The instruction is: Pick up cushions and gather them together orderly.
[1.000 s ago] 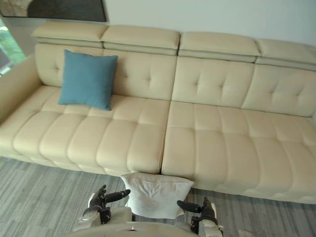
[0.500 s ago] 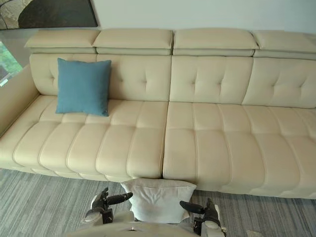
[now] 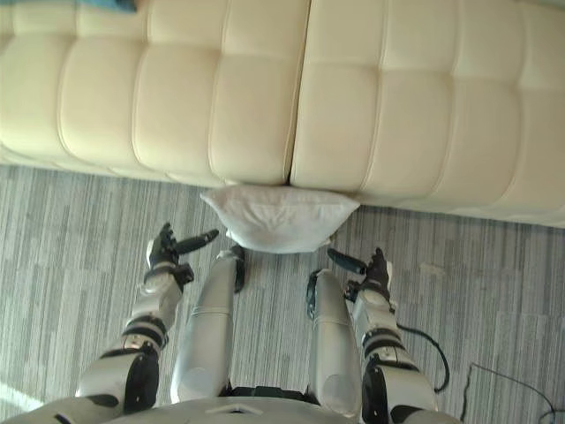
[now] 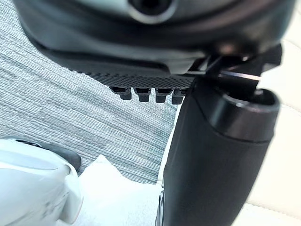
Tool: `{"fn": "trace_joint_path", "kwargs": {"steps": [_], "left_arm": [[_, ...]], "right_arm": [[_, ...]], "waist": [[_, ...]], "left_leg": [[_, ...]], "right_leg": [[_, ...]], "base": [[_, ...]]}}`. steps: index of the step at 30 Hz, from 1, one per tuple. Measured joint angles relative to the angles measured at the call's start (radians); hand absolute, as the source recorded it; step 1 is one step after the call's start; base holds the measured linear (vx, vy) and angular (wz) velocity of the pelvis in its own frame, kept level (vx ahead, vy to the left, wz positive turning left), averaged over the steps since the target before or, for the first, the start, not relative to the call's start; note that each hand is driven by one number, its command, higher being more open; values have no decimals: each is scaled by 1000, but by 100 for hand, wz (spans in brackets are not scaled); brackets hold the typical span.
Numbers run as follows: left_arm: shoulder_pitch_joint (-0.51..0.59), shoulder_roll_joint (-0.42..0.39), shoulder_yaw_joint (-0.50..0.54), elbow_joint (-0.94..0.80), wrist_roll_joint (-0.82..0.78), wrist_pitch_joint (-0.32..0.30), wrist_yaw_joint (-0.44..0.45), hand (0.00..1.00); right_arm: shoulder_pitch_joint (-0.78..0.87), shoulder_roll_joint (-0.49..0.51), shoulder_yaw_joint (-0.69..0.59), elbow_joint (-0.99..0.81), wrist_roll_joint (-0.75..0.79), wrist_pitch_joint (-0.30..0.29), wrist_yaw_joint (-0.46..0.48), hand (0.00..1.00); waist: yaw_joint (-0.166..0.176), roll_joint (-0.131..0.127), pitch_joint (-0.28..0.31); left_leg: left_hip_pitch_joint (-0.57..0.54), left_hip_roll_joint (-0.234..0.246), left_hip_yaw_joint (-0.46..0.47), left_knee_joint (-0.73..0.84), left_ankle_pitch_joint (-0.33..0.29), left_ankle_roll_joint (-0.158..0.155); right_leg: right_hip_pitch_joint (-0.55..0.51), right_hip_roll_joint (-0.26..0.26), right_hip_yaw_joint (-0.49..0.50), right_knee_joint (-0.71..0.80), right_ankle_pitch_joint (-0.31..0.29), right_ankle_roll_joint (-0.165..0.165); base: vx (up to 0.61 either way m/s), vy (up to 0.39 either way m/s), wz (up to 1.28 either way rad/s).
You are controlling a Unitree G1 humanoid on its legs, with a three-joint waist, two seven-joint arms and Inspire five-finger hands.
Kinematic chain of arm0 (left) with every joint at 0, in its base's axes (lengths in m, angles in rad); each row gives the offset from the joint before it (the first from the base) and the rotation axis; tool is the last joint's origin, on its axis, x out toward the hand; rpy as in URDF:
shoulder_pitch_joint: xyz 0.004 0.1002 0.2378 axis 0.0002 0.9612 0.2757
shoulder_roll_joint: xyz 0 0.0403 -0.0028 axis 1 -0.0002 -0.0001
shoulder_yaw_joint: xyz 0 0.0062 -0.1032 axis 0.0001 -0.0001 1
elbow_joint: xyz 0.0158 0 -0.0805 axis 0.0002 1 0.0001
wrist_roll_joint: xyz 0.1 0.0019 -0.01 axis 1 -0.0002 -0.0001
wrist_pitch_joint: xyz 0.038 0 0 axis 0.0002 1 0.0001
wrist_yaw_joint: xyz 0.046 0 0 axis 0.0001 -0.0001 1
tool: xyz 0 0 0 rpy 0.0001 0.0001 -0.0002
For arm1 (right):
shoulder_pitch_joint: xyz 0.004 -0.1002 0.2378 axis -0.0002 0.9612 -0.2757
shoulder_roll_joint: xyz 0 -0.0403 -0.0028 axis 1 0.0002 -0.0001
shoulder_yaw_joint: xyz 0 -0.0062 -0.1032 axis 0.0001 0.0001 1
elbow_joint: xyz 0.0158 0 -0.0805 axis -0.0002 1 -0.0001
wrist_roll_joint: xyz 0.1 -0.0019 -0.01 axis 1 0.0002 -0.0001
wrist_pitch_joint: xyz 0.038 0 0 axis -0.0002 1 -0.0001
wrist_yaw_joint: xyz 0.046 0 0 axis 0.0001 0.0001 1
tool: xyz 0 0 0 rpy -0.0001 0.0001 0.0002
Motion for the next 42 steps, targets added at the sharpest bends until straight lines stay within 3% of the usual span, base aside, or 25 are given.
{"fn": "trace_joint_path", "kwargs": {"steps": [5,9,10,11,17,24,28,38,42], "left_arm": [[-102,3,-29,7,-38,0,25,100],[-223,-29,-131,26,-65,0,50,100],[-245,-38,-148,31,-66,-2,53,0],[-274,-48,-179,42,-71,-5,56,0],[-350,-88,-288,47,-82,-12,107,0],[-339,-68,-365,46,-118,-12,177,0],[-224,-76,-421,-85,-118,-11,186,0],[117,-89,-514,-523,-92,-21,182,0],[295,-88,-559,-659,-67,-20,156,0]], "right_arm": [[-143,3,46,1,20,0,-29,100],[-271,20,78,4,44,-4,-55,100],[-287,23,86,4,47,-7,-60,100],[-312,30,86,4,55,-11,-67,0],[-353,40,98,5,77,-11,-110,0],[-337,16,181,-20,77,-10,-151,0],[-220,33,218,-153,69,-11,-184,0],[202,33,256,-663,-83,-36,-205,0],[420,28,285,-837,-153,-36,-201,0]], "waist": [[-1,0,28],[-1,0,38],[-2,0,38],[-3,0,38],[-15,1,38],[-22,3,40],[-23,6,41],[-16,11,31],[-14,8,-27]], "left_leg": [[-123,-1,-2,1,50,-7],[-200,-4,-6,-3,75,-7],[-209,-7,-7,-6,79,-7],[-218,-11,-7,-11,85,-8],[-231,-23,-11,-28,97,-12],[-223,-26,-36,-46,116,-25],[-138,-19,-34,-85,117,-26],[246,-16,30,-312,142,-23],[424,-21,35,-450,164,-37]], "right_leg": [[-134,4,3,22,29,0],[-213,4,1,26,42,3],[-224,1,1,27,42,3],[-234,-2,1,27,43,3],[-254,-8,-1,26,44,4],[-242,-9,-26,20,46,0],[-156,-16,-30,-22,56,-10],[192,-25,-1,-231,91,-8],[355,-24,-15,-341,100,-18]], "base": [[-84,26,-1],[-3,0,1],[-12,1,8],[-11,2,10],[-6,2,4],[-27,-6,8],[1,9,0],[55,4,-8],[140,-38,1]]}}
